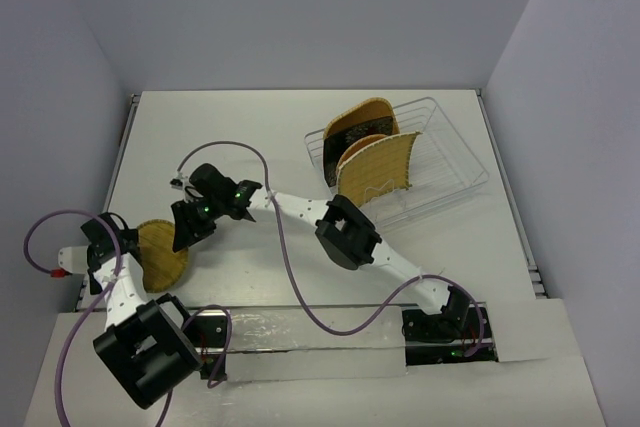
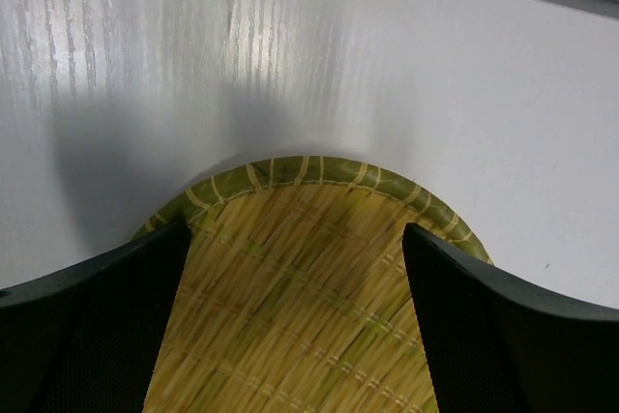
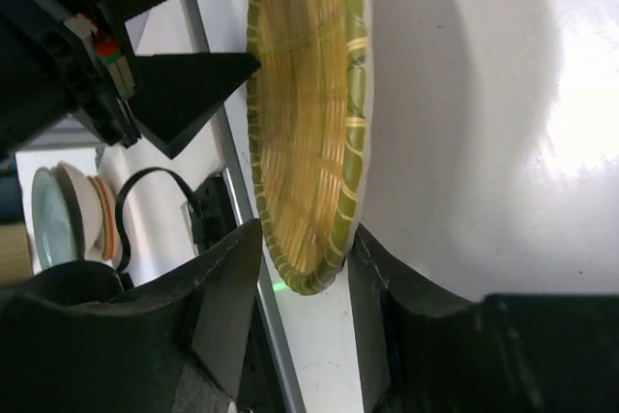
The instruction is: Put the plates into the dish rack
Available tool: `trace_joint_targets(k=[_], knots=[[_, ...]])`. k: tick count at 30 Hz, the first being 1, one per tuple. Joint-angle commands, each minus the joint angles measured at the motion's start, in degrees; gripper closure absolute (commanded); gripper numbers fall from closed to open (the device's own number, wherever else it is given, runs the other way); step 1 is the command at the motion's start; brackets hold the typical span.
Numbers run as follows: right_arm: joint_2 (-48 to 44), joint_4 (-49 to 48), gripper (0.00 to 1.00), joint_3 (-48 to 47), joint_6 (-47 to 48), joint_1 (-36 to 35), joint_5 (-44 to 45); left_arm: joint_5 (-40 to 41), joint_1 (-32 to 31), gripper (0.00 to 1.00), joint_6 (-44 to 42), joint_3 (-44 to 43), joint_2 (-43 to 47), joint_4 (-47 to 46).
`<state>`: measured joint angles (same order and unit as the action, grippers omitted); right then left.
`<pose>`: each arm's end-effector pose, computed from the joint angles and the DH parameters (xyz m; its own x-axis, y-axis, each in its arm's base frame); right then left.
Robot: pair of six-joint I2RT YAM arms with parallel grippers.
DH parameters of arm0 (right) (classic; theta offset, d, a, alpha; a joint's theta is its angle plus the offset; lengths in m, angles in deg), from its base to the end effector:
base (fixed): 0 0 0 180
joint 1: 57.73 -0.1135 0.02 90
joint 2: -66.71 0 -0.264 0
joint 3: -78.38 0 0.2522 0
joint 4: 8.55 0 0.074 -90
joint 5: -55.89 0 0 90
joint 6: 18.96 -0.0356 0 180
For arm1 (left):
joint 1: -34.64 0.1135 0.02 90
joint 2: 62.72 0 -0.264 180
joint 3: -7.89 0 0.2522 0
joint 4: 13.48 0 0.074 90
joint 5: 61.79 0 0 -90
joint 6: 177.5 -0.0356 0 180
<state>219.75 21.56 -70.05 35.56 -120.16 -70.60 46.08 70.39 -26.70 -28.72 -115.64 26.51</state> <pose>0.2548 0.5337 0.1545 -0.7596 -0.4467 -0.4727 -0.6116 0.2432 0.7529 0.1257 0.1039 0.1635 0.2766 -0.8246 -0.4935 -0.9281 -0.0960 -0.3598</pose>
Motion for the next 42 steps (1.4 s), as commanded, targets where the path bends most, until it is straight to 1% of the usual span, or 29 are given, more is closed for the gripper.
trace_joint_targets(k=[1, 5, 8, 12, 14, 16, 18, 19, 21, 23, 25, 28, 30, 32, 33, 34, 35, 36, 37, 38, 39, 40, 42], knots=[[1.5, -4.01, 0.69, -2.69, -2.14, 0.11, -4.36, 0.66, -1.25, 0.01, -0.55, 0.71, -0.17, -0.7], [2.17, -5.11, 1.0, -3.68, -3.07, 0.29, -4.4, 0.56, -1.41, 0.01, -0.7, 0.79, -0.23, -0.76], [1.74, -5.36, 1.0, -3.39, -2.95, 0.29, -2.69, -0.26, -1.76, 0.01, -1.16, 0.99, 0.52, -1.23], [-2.89, -5.53, 1.0, 2.07, -0.82, 0.61, 0.95, -4.34, -2.26, 0.01, -2.76, 2.08, 5.22, -3.34], [-7.62, -5.62, 1.0, 6.5, 2.86, 1.55, 5.37, -8.96, -2.76, 0.01, -3.0, 1.44, 9.14, -3.59], [-12.11, -5.61, 1.0, 10.36, 5.16, 2.47, 9.01, -16.01, -2.88, 0.01, -3.53, -0.4, 12.11, -3.83], [-16.32, -5.53, 1.0, 13.33, 9.62, 3.74, 11.5, -24.15, -2.88, 0.01, -4.12, -5.59, 15.93, -4.21], [-18.0, -5.53, 1.0, 14.48, 10.15, 4.06, 11.76, -26.92, -2.88, 0.01, -4.28, -6.32, 16.75, -4.07], [-24.01, -5.2, 1.0, 18.39, 13.5, 5.82, 11.88, -31.07, -2.88, 0.01, -5.46, -13.1, 18.23, 0.11], [-29.35, -5.18, 1.0, 21.9, 17.01, 8.26, 11.73, -30.47, -2.88, 0.01, -7.56, -20.87, 18.67, 5.54], [-34.11, -5.27, 1.0, 24.22, 18.88, 10.96, 9.5, -31.32, -2.88, 0.01, -10.34, -28.81, 18.72, 7.96], [-42.11, -4.69, 1.0, 27.11, 23.77, 14.63, 9.04, -33.84, -2.88, 0.01, -11.23, -33.61, 18.19, 8.19], [-47.72, -2.76, 1.0, 27.42, 28.08, 17.12, 8.68, -34.9, -2.91, 0.01, -11.78, -35.37, 17.36, 7.99], [-52.98, 1.4, 1.0, 26.57, 33.48, 19.69, 7.57, -35.11, -2.88, 0.01, -12.3, -36.19, 16.51, 7.14], [-56.07, 2.68, 1.0, 26.57, 35.23, 20.74, 7.92, -35.18, -2.88, 0.01, -12.4, -36.08, 16.32, 6.04], [-56.59, 4.38, 1.0, 26.59, 38.42, 21.99, 7.9, -35.22, -2.88, 0.01, -12.55, -35.78, 16.06, 5.75], [-59.77, 7.01, 1.0, 26.78, 42.11, 24.17, 7.81, -35.45, -2.88, 0.01, -12.55, -35.25, 15.83, 3.95], [-61.51, 7.51, 1.0, 27.1, 42.73, 24.48, 8.34, -35.49, -2.88, 0.01, -12.63, -35.2, 15.72, 3.19], [-64.55, 11.74, 1.0, 27.19, 47.9, 27.13, 9.03, -35.88, -2.88, 0.01, -13.36, -34.8, 14.78, 2.06], [-66.16, 12.24, 1.0, 27.27, 48.34, 28.86, 9.56, -35.82, -2.88, 0.01, -13.74, -34.7, 14.64, 1.63], [-68.71, 17.23, 1.0, 27.27, 52.63, 31.97, 9.25, -35.97, -2.88, 0.01, -14.38, -34.46, 13.22, 0.6], [-70.14, 17.32, 1.0, 27.53, 55.9, 33.66, 9.16, -36.24, -2.88, 0.01, -14.91, -34.28, 13.19, -0.11], [-73.15, 23.45, 1.0, 27.86, 65.72, 37.86, 9.18, -36.68, -2.88, 0.01, -17.13, -34.08, 10.6, -1.54]])
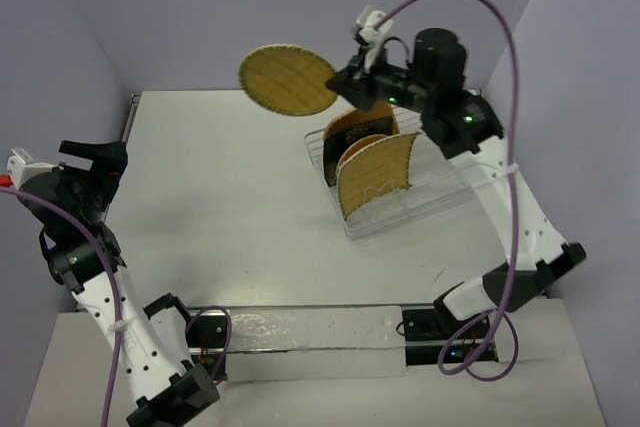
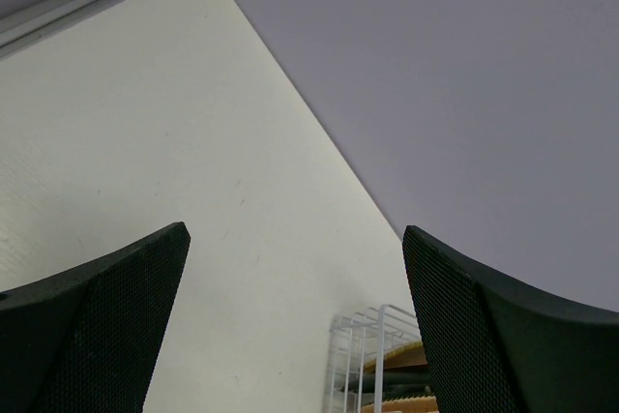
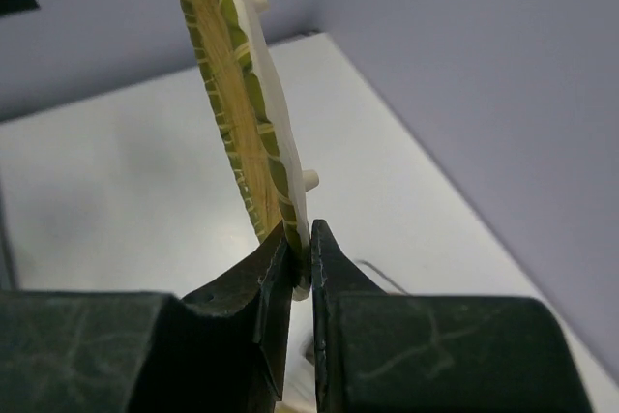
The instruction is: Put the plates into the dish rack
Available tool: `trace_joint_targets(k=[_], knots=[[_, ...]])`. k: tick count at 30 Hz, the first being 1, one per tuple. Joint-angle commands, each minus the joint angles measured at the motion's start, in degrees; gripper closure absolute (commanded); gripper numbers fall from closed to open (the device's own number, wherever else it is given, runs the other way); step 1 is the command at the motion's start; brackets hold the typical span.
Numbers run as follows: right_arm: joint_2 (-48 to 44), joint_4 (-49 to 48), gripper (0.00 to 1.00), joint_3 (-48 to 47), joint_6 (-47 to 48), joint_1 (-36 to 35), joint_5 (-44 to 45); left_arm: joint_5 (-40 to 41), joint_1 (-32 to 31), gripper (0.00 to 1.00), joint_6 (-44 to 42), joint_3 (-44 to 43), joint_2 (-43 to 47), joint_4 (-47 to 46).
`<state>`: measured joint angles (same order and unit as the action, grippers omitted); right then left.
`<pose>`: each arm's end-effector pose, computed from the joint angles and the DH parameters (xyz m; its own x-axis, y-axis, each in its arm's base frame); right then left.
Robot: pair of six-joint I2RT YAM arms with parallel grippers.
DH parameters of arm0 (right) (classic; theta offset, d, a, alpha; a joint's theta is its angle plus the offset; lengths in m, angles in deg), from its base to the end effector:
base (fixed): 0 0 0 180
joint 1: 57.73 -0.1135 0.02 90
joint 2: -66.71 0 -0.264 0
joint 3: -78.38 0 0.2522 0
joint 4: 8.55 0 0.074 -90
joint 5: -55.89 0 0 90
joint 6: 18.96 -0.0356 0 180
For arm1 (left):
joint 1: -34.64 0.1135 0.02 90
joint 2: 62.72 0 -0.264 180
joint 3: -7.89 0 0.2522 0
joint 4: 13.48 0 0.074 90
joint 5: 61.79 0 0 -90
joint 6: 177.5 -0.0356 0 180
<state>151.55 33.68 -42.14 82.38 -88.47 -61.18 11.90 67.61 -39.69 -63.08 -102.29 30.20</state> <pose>0.2548 0.1704 0.5115 0.0698 -0.1622 -0.9843 -0.8465 0.5124 -0.1444 0.1208 0.0664 0.3901 0.0966 -0.7850 -0.6120 -0.3284 0.5553 -0.7641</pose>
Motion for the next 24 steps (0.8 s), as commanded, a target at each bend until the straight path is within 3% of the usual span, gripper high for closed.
trace_joint_targets(k=[1, 3, 5, 7, 9, 13, 17, 21, 24], knots=[[-6.2, 12.22, 1.0, -0.09, 20.19, 7.95, -0.17, -2.4, -0.1, 0.01, -4.48, 0.26, -3.14, -5.48], [-8.57, 18.14, 1.0, -1.06, 27.04, 12.11, 0.55, -1.18, -0.1, 0.01, -5.57, -0.36, -6.15, -6.01], [-13.86, 25.16, 1.0, 1.96, 42.22, 18.03, -3.99, -0.26, -0.1, 0.01, -6.33, -0.93, -8.88, -7.52], [-16.81, 26.64, 1.0, 3.92, 47.27, 20.2, -2.73, 0.13, -0.1, 0.01, -6.59, -0.88, -10.08, -9.87], [-16.56, 38.28, 1.0, 0.32, 56.62, 23.11, 0.07, -0.61, -0.1, 0.01, -7.24, -1.4, -13.36, -11.36], [-17.73, 43.89, 1.0, 0.71, 64.81, 24.8, 9.09, 0.83, -0.76, 0.01, -4.06, -0.54, -15.92, -15.8], [-16.24, 50.8, 1.0, -0.46, 70.18, 24.75, 11.84, 4.84, -4.2, 0.01, -2.52, -0.6, -18.36, -22.2], [-15.21, 50.14, 1.0, 2.4, 71.56, 24.59, 13.43, 14.09, -14.59, 0.01, -6.57, -8.06, -26.73, -19.39], [-12.44, 50.01, 1.0, 2.21, 72.63, 23.76, 14.22, 15.74, -18.66, 0.01, -7.84, -11.04, -31.33, -18.41]])
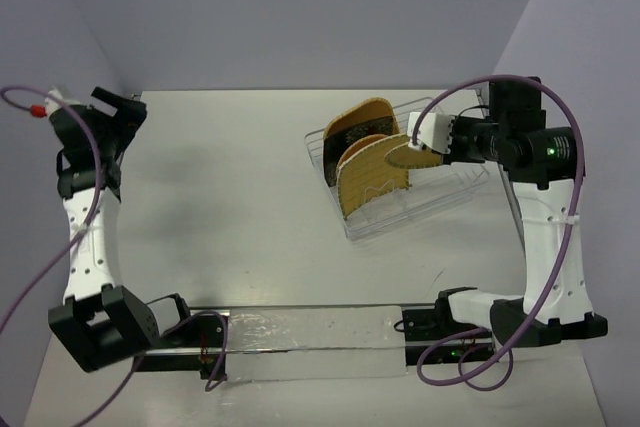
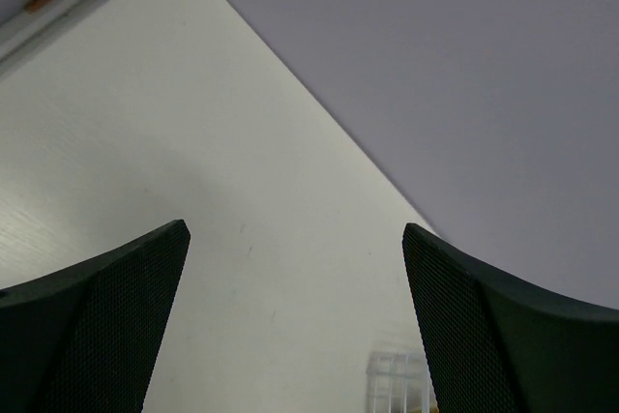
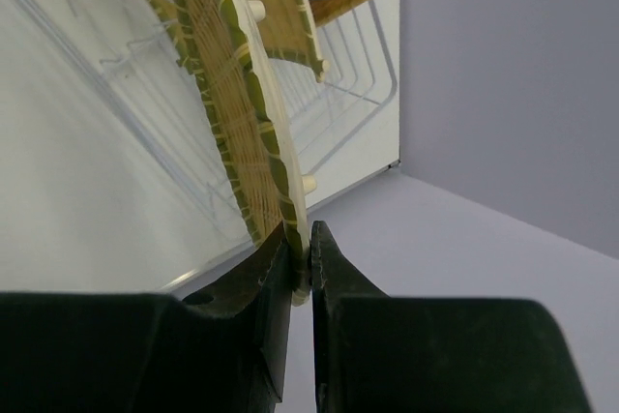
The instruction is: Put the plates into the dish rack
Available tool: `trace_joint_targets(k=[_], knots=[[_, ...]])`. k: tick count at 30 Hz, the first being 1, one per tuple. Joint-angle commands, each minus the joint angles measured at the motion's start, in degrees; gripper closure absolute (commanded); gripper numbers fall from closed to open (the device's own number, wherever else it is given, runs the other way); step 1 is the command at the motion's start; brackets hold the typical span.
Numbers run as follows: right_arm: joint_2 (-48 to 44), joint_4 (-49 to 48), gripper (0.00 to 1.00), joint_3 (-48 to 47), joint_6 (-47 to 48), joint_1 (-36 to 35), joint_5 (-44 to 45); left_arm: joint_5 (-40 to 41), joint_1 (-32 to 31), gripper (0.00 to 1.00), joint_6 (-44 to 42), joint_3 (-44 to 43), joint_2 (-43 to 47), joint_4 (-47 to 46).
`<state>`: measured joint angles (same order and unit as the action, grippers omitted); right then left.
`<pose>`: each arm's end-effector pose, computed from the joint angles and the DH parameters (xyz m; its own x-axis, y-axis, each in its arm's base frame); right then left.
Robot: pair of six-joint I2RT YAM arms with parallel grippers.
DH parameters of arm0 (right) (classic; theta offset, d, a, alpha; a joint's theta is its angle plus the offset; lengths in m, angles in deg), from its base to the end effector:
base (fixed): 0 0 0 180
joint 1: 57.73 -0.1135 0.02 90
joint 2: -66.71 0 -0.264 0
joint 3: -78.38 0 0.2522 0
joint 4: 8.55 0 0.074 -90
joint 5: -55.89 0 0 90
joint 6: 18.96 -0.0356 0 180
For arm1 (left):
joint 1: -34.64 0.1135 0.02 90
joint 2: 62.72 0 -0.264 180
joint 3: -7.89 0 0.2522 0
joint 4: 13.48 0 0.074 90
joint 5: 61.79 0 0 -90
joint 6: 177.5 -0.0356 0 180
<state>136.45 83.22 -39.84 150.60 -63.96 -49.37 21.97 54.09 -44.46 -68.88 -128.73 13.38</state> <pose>0.1726 0.0283 0.4757 0.1667 -0.9362 -0.3094 -0.7238 0.0968 -0.6831 0.2517 0.0848 0.3714 -0.0324 -0.7310 -0.6816 -0.3484 0.6475 -0.6778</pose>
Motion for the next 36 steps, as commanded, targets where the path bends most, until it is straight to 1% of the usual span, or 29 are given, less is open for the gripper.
trace_joint_targets(k=[1, 3, 5, 9, 15, 20, 27, 32, 36], knots=[[3.3, 0.41, 1.0, -0.54, 3.96, -1.07, 2.98, 5.28, -5.34, 0.01, -3.26, -5.84, -6.24, -1.58], [5.31, 0.26, 1.0, -0.33, 3.59, -2.77, 3.64, 5.5, -6.07, 0.01, -3.51, -6.24, -7.42, -1.58], [6.54, -2.7, 1.0, 1.27, 1.57, -5.47, 5.09, 6.23, -6.64, 0.01, -4.12, -6.05, -8.35, -1.79], [8.08, -7.18, 1.0, 4.54, 0.68, -8.87, 9.13, 8.28, -6.8, 0.01, -5.3, -5.61, -8.52, -2.05], [12.51, -7.99, 1.0, 7.11, -0.29, -11.97, 12.62, 10.27, -7.05, 0.01, -6.22, -3.87, -8.25, -1.83], [12.17, -13.05, 1.0, 10.67, -0.55, -12.84, 12.88, 10.72, -7.15, 0.01, -6.21, -3.09, -8.43, -1.05], [13.27, -16.45, 1.0, 15.28, 0.6, -14.29, 14.59, 11.24, -7.33, 0.01, -5.95, -3.09, -7.89, -0.32], [12.62, -16.84, 1.0, 16.63, 0.92, -14.92, 12.31, 12.13, -7.33, 0.01, -5.95, -2.67, -6.86, 0.43], [12.35, -16.93, 1.0, 19.56, 1.75, -16.72, 12.18, 12.4, -7.41, 0.01, -5.96, -2.38, -6.3, 0.89]])
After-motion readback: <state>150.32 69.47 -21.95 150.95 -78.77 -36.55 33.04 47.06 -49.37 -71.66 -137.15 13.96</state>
